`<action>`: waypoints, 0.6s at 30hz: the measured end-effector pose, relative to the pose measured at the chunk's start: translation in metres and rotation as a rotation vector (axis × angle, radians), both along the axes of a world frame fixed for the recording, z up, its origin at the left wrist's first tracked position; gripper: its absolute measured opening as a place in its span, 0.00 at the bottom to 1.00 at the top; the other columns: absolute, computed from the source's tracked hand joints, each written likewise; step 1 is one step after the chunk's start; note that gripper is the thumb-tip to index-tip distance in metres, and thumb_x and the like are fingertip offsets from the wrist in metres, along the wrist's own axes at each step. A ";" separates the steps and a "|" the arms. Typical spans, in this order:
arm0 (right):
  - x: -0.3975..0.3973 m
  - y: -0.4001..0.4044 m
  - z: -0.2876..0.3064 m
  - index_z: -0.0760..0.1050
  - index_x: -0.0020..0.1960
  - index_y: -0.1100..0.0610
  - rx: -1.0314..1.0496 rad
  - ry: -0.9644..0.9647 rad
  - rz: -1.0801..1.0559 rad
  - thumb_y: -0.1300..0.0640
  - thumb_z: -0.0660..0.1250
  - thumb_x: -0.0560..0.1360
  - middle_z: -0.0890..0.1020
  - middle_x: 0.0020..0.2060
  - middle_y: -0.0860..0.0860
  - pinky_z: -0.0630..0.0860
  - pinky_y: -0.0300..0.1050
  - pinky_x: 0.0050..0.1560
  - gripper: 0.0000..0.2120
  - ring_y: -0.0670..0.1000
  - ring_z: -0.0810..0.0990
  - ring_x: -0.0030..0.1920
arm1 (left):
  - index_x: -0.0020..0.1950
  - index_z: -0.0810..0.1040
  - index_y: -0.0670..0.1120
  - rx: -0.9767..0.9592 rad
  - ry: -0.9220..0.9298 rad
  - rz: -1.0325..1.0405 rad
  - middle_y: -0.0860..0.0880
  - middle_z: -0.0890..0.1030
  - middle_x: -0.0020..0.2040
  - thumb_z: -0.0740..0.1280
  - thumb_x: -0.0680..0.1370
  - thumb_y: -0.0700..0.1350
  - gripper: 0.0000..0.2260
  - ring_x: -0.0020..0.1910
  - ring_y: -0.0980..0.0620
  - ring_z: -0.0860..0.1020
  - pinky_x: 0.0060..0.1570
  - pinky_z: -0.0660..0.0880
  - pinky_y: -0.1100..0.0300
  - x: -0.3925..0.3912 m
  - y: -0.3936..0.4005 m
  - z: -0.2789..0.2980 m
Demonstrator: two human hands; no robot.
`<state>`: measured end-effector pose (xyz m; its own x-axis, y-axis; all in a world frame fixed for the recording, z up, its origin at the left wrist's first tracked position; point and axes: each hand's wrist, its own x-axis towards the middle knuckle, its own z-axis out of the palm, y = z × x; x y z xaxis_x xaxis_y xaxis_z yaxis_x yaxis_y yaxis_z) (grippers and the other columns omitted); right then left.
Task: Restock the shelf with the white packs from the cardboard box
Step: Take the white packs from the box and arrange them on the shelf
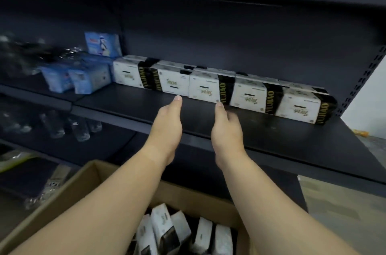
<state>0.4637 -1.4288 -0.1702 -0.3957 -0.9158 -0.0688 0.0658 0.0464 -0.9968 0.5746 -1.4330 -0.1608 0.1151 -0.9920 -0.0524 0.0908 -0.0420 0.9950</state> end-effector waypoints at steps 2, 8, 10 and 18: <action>0.031 0.003 -0.002 0.69 0.64 0.48 0.017 -0.003 0.030 0.40 0.58 0.81 0.71 0.45 0.38 0.65 0.44 0.54 0.17 0.42 0.71 0.46 | 0.77 0.61 0.52 0.016 -0.028 0.010 0.50 0.65 0.76 0.55 0.81 0.62 0.28 0.73 0.49 0.65 0.72 0.62 0.44 0.030 0.004 -0.004; 0.096 0.009 -0.011 0.69 0.65 0.48 0.075 -0.012 0.134 0.38 0.57 0.81 0.71 0.48 0.40 0.64 0.45 0.56 0.19 0.44 0.70 0.51 | 0.76 0.63 0.53 0.072 -0.026 0.066 0.52 0.67 0.75 0.56 0.79 0.64 0.28 0.72 0.49 0.67 0.71 0.63 0.44 0.097 0.010 -0.017; 0.105 0.010 -0.019 0.68 0.59 0.46 0.105 -0.015 0.164 0.38 0.56 0.80 0.70 0.45 0.37 0.64 0.45 0.55 0.14 0.42 0.70 0.46 | 0.76 0.63 0.52 0.089 -0.021 0.084 0.52 0.67 0.74 0.57 0.79 0.64 0.28 0.71 0.49 0.67 0.71 0.64 0.44 0.108 0.011 -0.023; 0.126 0.003 -0.050 0.69 0.62 0.47 0.172 -0.006 0.296 0.37 0.55 0.80 0.72 0.47 0.39 0.64 0.45 0.55 0.18 0.41 0.70 0.47 | 0.74 0.65 0.51 0.139 -0.038 0.139 0.52 0.70 0.70 0.56 0.80 0.62 0.25 0.68 0.50 0.70 0.70 0.65 0.45 0.121 0.015 -0.049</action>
<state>0.5893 -1.4262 -0.2198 -0.1137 -0.9656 -0.2339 0.0302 0.2320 -0.9723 0.6951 -1.4180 -0.2101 0.2554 -0.9499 -0.1804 0.0675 -0.1686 0.9834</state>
